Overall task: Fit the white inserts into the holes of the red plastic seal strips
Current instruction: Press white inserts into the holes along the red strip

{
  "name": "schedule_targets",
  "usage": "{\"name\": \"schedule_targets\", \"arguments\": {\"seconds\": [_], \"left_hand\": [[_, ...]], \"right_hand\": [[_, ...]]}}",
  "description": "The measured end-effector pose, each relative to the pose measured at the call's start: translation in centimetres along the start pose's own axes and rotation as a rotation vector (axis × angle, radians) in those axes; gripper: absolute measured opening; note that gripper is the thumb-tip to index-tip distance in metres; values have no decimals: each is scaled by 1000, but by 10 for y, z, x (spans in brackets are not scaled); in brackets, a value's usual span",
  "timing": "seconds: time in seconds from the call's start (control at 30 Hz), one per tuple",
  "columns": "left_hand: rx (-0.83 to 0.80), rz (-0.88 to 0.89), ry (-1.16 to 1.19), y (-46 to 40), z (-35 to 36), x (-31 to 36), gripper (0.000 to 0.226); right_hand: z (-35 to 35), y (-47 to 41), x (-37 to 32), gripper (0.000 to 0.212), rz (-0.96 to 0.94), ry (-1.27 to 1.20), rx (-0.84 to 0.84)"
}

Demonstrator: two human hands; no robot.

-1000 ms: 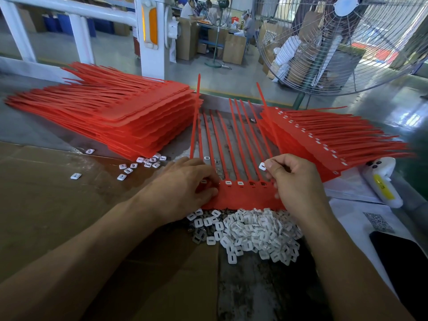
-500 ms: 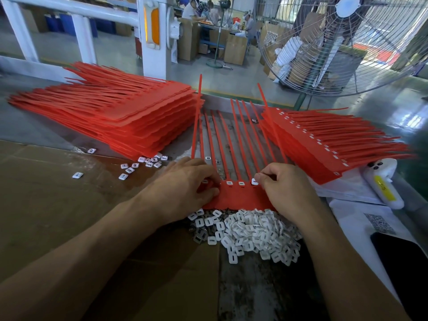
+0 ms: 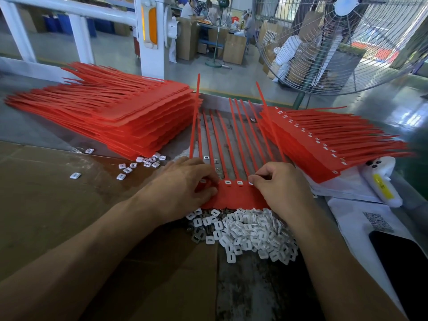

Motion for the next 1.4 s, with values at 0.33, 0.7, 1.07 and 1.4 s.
{"name": "schedule_targets", "arguments": {"seconds": [0.33,0.7,1.07,1.4], "left_hand": [[-12,0,0,-1,2,0,29],[-10,5,-2,-2,2,-1,31],[-22,9,-12,-2,3,-1,33],[-15,12,-4,-1,2,0,29]], "right_hand": [[2,-4,4,9,28,13,34],[4,-3,-1,8,19,48,29],[5,1,-4,10,3,70,10],[6,-2,-1,13,77,82,45]]}}
Point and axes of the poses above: each hand's wrist, its own y-axis away from the middle knuckle, its own z-axis out of the palm, x = y × z, the point moved 9 cm from there along -y, towards the middle knuckle, and after that the axes turned 12 degrees about -y, right-handed, at the moved point
